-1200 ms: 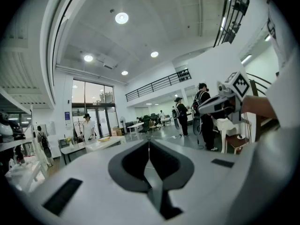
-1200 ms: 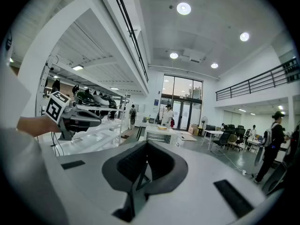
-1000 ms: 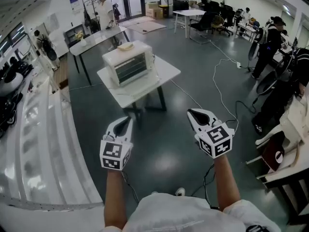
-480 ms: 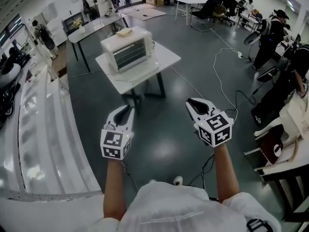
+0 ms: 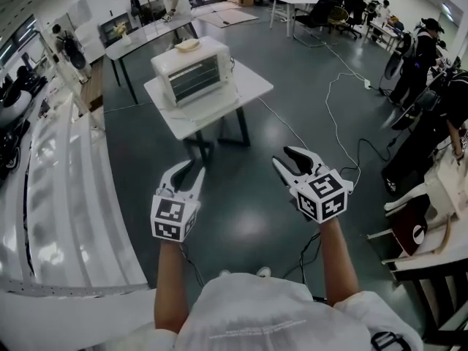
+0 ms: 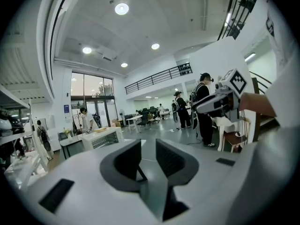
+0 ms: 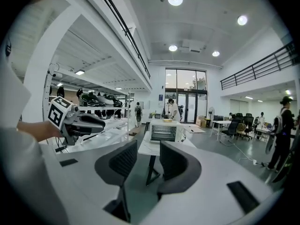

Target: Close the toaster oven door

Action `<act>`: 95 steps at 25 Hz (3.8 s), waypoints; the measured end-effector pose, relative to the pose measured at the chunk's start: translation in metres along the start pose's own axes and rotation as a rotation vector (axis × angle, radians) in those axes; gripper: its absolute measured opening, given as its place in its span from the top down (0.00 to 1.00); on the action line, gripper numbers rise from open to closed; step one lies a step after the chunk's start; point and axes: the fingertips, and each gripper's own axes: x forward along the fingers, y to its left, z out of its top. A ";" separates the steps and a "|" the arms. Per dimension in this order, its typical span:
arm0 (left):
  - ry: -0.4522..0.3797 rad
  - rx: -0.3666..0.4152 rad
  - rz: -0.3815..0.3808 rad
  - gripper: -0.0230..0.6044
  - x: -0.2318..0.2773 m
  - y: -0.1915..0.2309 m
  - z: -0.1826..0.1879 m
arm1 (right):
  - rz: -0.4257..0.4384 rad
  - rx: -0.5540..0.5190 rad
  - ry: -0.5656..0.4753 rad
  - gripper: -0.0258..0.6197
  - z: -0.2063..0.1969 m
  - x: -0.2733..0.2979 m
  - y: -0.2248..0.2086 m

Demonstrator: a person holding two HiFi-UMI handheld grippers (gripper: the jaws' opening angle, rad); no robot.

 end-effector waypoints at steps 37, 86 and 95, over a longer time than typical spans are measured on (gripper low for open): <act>0.137 -0.172 -0.088 0.82 0.264 0.178 -0.070 | 0.010 0.067 0.223 0.73 -0.018 0.273 -0.155; 0.399 -1.009 0.462 0.79 0.417 0.235 -0.350 | 0.392 0.262 0.766 0.74 -0.277 0.596 -0.260; 0.378 -0.981 0.520 0.85 0.405 0.248 -0.321 | 0.424 0.191 0.684 0.75 -0.242 0.590 -0.260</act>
